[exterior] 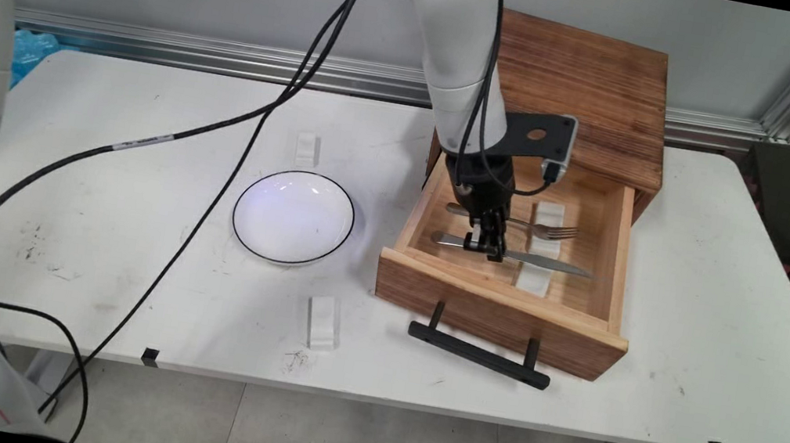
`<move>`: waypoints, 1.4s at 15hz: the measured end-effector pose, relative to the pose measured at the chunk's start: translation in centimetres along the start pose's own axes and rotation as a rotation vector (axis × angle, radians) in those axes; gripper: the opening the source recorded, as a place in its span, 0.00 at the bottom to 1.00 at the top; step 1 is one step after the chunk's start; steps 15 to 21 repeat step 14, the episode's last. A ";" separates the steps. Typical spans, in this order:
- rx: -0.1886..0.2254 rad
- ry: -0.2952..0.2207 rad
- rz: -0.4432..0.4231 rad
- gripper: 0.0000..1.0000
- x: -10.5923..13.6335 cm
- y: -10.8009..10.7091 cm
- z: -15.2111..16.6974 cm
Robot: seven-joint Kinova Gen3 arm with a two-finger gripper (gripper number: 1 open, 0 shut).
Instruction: Place the picked object into the drawer
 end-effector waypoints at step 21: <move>0.004 0.022 -0.008 1.00 0.4 0.4 0.7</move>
